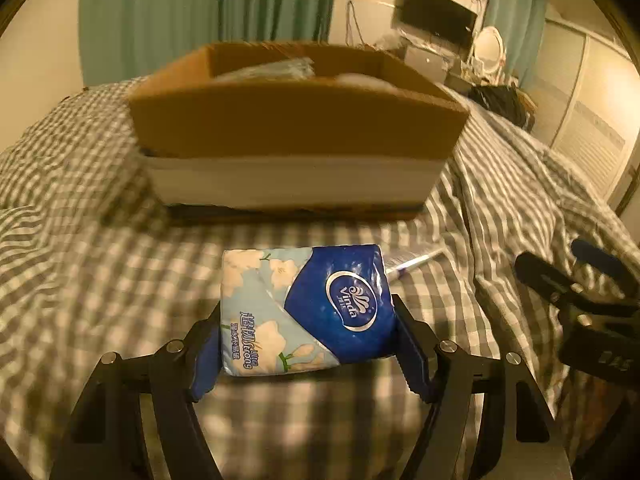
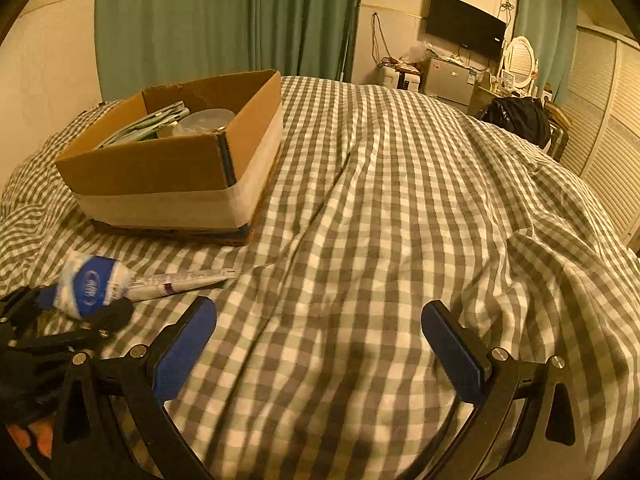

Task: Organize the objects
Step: 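Grasp the blue tissue pack with the left tool while the right tool grasps the white ointment tube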

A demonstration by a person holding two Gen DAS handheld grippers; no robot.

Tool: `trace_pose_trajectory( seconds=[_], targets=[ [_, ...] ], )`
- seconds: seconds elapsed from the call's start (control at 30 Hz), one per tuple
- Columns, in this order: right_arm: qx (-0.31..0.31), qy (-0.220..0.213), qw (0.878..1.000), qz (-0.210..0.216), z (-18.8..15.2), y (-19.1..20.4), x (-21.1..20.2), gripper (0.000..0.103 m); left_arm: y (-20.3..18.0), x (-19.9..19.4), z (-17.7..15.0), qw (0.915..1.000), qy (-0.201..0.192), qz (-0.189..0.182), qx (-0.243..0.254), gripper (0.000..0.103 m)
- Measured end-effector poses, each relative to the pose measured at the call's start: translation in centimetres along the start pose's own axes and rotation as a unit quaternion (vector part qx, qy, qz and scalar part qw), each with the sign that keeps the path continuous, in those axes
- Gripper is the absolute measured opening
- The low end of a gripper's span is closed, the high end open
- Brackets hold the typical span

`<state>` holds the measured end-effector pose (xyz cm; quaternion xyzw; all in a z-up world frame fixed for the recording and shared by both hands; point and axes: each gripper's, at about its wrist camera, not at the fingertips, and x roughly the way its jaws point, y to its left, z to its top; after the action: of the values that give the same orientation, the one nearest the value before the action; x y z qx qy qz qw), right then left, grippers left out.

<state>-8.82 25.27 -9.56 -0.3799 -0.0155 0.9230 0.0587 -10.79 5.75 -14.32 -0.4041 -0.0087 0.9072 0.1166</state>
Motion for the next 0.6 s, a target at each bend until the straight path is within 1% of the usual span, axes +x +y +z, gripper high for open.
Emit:
trace_pose_trajectory(
  seconds=[0.13,0.2,0.23,0.3,0.33,0.4,0.5,0.57,0.6],
  targets=[
    [0.018,0.009,0.999,0.025,0.3,1.7,-0.2,0.103,3.4,-1.9,0.8,0.9993,-0.017,0.019,-0.028,0.075],
    [0.018,0.017,0.999,0.042,0.6,3.4,0.0,0.103,5.0,-2.3,0.9,0.9984,-0.022,0.044,-0.026,0.075],
    [0.013,0.021,0.999,0.049,0.7,4.3,0.3,0.103,5.9,-2.4,0.9,0.9973,-0.025,0.065,-0.023,0.075],
    [0.004,0.025,0.999,0.047,1.0,6.3,0.8,0.103,7.3,-2.5,0.8,0.9963,-0.026,0.076,-0.031,0.075],
    [0.002,0.030,0.999,0.042,1.3,7.4,1.4,0.103,8.2,-2.6,0.9,0.9961,-0.025,0.071,-0.046,0.075],
    [0.008,0.046,0.998,0.050,1.8,8.6,2.6,0.102,9.2,-2.7,0.9,0.9955,-0.027,0.060,-0.069,0.075],
    [0.027,0.078,0.995,0.060,2.3,10.3,5.0,0.097,10.1,-2.8,0.9,0.9947,-0.035,0.056,-0.079,0.075],
    [0.042,0.104,0.993,0.045,2.7,10.8,6.9,0.096,10.3,-2.8,0.8,0.9945,-0.035,0.048,-0.086,0.075],
    [0.053,0.113,0.991,0.045,2.8,10.8,7.7,0.095,10.4,-2.8,0.8,0.9947,-0.034,0.045,-0.086,0.075]
  ],
)
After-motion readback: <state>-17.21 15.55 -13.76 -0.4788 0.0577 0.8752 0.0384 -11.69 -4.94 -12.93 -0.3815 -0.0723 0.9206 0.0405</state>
